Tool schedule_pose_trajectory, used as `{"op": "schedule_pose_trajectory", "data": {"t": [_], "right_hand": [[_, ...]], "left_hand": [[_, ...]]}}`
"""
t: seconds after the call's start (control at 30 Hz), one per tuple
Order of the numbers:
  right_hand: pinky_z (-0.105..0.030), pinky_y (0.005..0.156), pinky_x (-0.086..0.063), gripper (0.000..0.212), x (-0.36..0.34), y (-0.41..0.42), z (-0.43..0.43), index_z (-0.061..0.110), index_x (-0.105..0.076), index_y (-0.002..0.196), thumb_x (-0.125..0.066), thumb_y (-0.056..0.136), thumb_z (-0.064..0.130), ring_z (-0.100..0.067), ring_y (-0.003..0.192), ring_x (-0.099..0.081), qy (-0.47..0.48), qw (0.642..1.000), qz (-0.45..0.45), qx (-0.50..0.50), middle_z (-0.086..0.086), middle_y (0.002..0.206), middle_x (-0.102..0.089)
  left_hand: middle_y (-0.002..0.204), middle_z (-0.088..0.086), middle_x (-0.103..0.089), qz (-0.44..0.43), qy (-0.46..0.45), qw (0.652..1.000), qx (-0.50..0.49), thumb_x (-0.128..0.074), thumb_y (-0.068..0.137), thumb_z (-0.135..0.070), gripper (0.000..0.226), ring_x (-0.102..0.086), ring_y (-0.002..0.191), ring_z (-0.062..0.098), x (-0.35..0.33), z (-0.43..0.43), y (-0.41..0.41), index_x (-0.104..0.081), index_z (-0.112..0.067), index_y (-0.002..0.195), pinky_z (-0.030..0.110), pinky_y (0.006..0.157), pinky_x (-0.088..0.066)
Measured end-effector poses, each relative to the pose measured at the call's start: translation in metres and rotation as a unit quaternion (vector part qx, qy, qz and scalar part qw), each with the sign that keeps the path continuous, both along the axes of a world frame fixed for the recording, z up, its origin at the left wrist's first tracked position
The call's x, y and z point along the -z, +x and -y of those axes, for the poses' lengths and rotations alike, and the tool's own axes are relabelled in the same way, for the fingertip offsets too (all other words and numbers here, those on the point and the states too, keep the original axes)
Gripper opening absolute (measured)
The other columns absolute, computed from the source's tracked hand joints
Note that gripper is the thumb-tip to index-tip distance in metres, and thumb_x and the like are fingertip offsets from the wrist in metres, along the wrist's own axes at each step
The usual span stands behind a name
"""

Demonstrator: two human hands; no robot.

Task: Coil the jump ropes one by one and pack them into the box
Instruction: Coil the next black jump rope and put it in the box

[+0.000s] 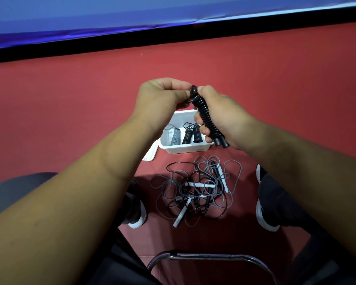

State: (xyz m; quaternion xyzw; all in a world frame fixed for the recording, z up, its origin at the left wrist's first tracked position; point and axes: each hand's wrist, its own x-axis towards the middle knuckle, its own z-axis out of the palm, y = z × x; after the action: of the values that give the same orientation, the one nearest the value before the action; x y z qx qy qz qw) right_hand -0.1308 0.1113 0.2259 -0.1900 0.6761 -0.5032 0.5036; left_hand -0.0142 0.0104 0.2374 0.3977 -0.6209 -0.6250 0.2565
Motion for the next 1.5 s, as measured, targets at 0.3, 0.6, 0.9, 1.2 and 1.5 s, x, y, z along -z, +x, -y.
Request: {"op": "schedule_pose_trajectory", "data": {"t": [0.3,0.6,0.9,1.2,1.5], "right_hand": [[-0.032,0.051,-0.042,0.027,0.001,0.003,-0.002,0.024,-0.058,0.1,-0.044,0.105,0.046,-0.02,0.049,-0.044,-0.016,0.999,-0.04,0.018,-0.005,0.071,-0.054],[-0.031,0.05,-0.039,0.029,0.0,0.008,-0.004,0.021,-0.059,0.099,-0.042,0.106,0.044,-0.021,0.047,-0.041,-0.025,0.999,-0.025,0.032,-0.006,0.066,-0.054],[-0.031,0.05,-0.041,0.028,-0.002,0.005,-0.005,0.021,-0.061,0.099,-0.045,0.102,0.044,-0.021,0.049,-0.043,-0.027,0.999,-0.018,0.039,-0.006,0.067,-0.055],[-0.03,0.049,-0.037,0.026,-0.001,0.009,-0.005,0.022,-0.059,0.095,-0.049,0.1,0.046,-0.02,0.048,-0.041,-0.048,0.998,-0.02,0.043,-0.008,0.069,-0.053],[-0.032,0.051,-0.039,0.032,-0.007,0.005,-0.005,0.019,-0.06,0.107,-0.046,0.103,0.047,-0.021,0.045,-0.04,-0.055,0.997,0.036,0.03,-0.007,0.066,-0.053]], "left_hand": [[0.095,0.017,-0.08,0.006,0.019,1.0,0.008,-0.082,0.085,-0.01,0.011,-0.075,0.103,0.037,0.004,0.002,-0.002,-0.081,-0.004,0.095,0.045,0.1,-0.059],[0.093,0.018,-0.076,0.009,0.023,0.999,0.049,-0.072,0.096,-0.008,0.014,-0.07,0.083,0.024,0.004,0.001,0.001,-0.073,0.004,0.103,0.045,0.097,-0.06],[0.098,0.01,-0.073,0.004,0.163,0.984,0.071,-0.058,0.106,-0.009,0.016,-0.068,0.074,0.015,-0.002,0.001,0.005,-0.072,-0.011,0.113,0.024,0.071,-0.061],[0.082,0.009,-0.074,-0.023,0.161,0.986,0.042,-0.055,0.1,0.006,0.02,-0.067,0.067,0.014,-0.002,-0.001,0.002,-0.073,0.0,0.106,0.021,0.066,-0.058],[0.085,0.011,-0.071,-0.058,0.153,0.983,0.079,-0.054,0.099,0.007,0.022,-0.062,0.066,0.014,-0.004,0.007,0.008,-0.069,0.006,0.115,0.021,0.066,-0.057]]}}
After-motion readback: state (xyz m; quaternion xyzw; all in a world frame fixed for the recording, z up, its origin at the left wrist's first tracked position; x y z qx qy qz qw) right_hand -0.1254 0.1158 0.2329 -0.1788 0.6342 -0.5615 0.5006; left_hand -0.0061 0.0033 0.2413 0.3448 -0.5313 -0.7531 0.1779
